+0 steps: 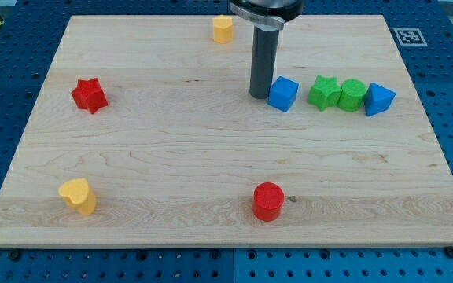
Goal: Move the red star to the top side of the heart
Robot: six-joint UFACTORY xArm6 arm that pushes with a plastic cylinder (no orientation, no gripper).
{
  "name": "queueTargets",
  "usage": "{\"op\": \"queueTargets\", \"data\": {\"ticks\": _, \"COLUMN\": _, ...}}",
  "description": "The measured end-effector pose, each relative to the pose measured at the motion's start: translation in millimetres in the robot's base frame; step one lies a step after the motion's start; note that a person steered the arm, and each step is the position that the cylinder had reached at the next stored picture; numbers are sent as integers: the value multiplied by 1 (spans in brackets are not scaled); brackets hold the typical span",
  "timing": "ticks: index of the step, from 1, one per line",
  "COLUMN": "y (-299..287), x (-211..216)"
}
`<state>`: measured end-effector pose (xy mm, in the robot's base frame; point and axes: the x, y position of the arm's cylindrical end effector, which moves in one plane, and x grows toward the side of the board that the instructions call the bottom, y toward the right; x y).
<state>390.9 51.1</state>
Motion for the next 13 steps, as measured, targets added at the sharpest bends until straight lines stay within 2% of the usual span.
{"op": "queueTargets", "data": {"ticks": 2, "y": 13, "x": 0}}
{"op": "queueTargets", "data": {"ticks": 3, "y": -13, "x": 9}}
{"op": "queueTargets", "data": {"ticks": 7, "y": -53, "x": 15}}
{"op": "queueTargets", "data": {"ticks": 8, "y": -85, "x": -4}}
{"op": "queueTargets", "data": {"ticks": 13, "y": -92, "x": -11}}
